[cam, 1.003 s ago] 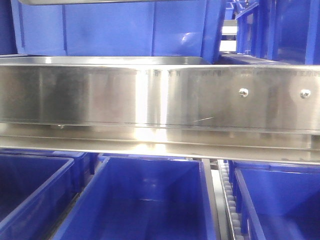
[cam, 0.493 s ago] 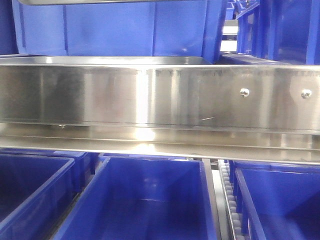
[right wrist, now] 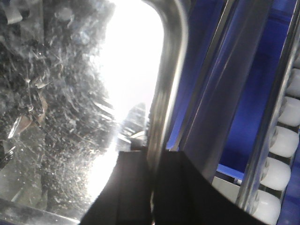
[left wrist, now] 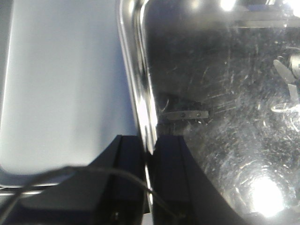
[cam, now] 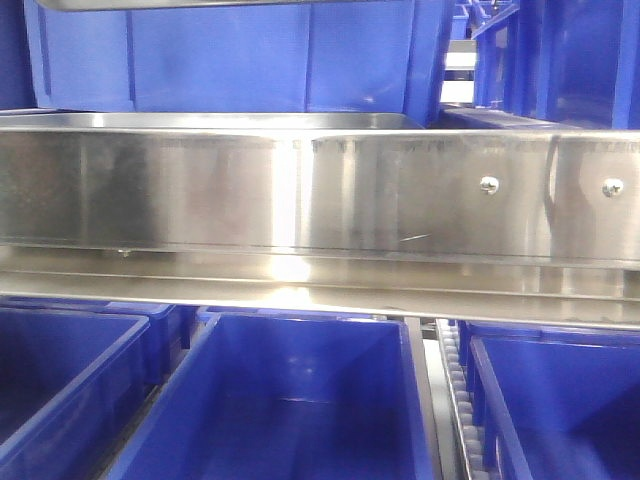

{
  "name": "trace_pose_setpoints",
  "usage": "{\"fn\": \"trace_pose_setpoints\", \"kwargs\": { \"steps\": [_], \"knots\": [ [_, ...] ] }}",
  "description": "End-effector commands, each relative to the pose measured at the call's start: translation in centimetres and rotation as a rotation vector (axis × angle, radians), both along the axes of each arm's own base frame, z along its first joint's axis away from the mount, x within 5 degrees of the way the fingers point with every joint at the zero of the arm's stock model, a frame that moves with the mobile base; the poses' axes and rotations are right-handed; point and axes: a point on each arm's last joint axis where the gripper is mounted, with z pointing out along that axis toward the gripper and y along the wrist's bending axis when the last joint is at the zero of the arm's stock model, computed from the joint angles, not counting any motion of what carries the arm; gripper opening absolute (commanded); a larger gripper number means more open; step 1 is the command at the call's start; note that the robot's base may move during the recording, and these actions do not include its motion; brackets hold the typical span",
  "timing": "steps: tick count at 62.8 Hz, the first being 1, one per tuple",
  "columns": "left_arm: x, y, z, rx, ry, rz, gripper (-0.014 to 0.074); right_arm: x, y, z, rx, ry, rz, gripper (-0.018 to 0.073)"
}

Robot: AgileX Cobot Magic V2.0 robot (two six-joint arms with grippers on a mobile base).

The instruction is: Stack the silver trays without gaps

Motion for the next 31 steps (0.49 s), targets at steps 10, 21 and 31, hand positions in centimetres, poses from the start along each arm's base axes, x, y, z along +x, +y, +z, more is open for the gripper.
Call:
{"fn": "trace_pose_setpoints", "kwargs": {
  "steps": [10,21,31],
  "knots": [
    [0.1,1.5,1.7,0.091,-0.064,-0.048,-0.0048,-0.7,-0.1,3.2,0.133,-0.151,0.015,0.0058],
    [2.6,3.4,2.5,0.094,-0.087,0.034,-0.0048,0.4,0.9,2.8,0.227,-0.154,-0.027,0.0058],
    [5.2,5.0,1.7,0.120,-0.086,0.076,-0.0048,2.3,2.3,0.7,0.252,-0.098,-0.059,0.0058]
  ]
}}
